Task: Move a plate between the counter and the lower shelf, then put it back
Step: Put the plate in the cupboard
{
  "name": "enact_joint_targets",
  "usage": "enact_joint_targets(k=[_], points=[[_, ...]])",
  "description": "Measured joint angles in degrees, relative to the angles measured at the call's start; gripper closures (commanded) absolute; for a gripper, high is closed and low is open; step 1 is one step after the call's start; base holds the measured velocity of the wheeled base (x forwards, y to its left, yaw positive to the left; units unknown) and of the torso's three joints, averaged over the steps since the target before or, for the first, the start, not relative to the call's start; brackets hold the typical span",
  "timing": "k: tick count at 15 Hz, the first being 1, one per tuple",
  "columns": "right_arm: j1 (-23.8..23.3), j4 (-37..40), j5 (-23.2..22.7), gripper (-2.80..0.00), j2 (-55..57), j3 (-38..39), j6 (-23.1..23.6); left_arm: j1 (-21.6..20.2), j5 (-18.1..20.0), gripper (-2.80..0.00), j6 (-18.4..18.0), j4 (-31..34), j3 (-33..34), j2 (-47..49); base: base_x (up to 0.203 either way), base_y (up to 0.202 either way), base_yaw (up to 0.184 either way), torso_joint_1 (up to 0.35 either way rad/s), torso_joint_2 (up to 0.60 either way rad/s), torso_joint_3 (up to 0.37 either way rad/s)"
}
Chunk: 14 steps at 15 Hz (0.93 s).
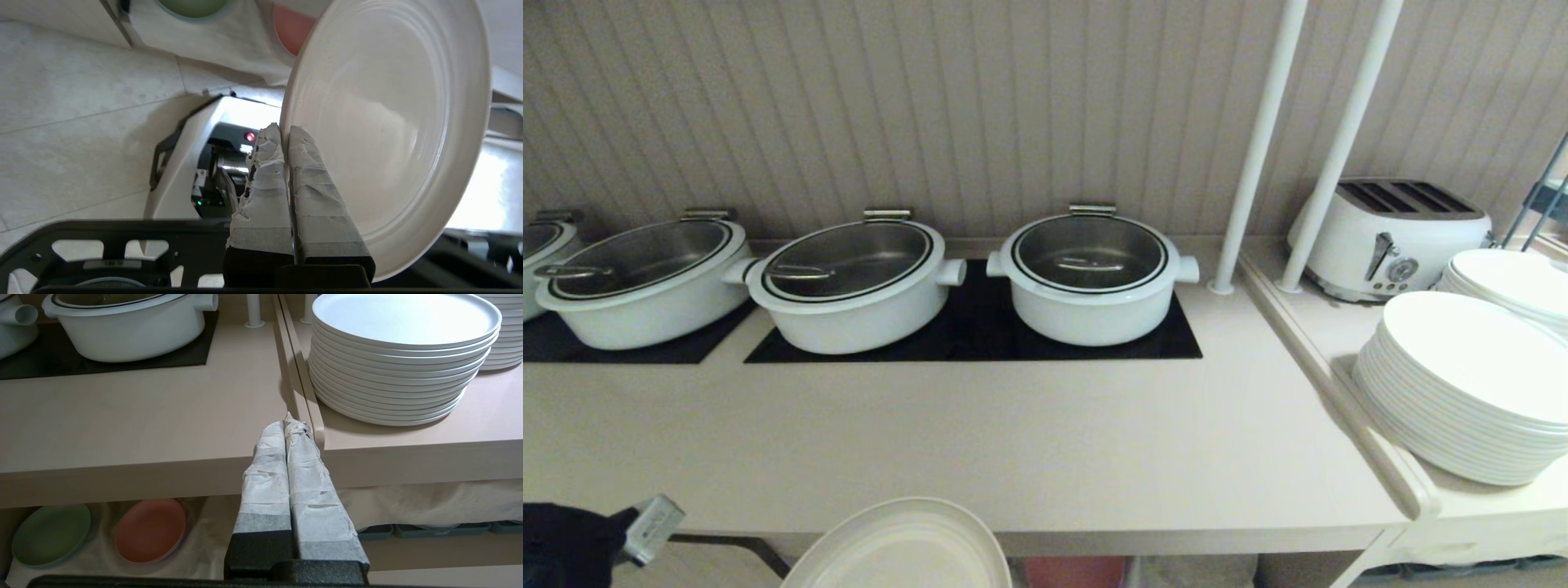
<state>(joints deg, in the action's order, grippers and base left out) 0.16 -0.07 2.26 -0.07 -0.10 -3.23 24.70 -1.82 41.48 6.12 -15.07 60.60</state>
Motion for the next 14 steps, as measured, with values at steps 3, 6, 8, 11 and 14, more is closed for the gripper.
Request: enact_joint_targets(k=[3, 6, 8, 11, 14], points=[[0.0, 0.0, 0.0, 0.0, 0.0, 0.0, 0.0, 0.0, 1.3, 0.0, 0.2, -0.1, 1.5, -2.0, 0.0, 0.0, 0.0, 0.0, 0.0, 0.0], [0.0, 0.0, 0.0, 0.0, 0.0, 0.0, 0.0, -0.1, 2.0, 0.0, 0.2, -0.1, 1.6, -2.6, 0.0, 0.0, 0.0, 0.0, 0.0, 0.0], [0.0, 0.0, 0.0, 0.0, 0.0, 0.0, 0.0, 0.0, 2.4, 0.0, 0.2, -0.1, 1.6, -2.8, 0.0, 0.0, 0.0, 0.0, 0.0, 0.0], [0.0, 0.0, 0.0, 0.0, 0.0, 0.0, 0.0, -0.1, 2.8, 0.0, 0.1, -0.1, 1.6, -3.0, 0.0, 0.0, 0.0, 0.0, 0.0, 0.0], [0.0, 0.0, 0.0, 0.0, 0.0, 0.0, 0.0, 0.0, 2.9, 0.0, 0.0, -0.1, 1.5, -3.1, 0.0, 0.0, 0.0, 0.0, 0.0, 0.0]])
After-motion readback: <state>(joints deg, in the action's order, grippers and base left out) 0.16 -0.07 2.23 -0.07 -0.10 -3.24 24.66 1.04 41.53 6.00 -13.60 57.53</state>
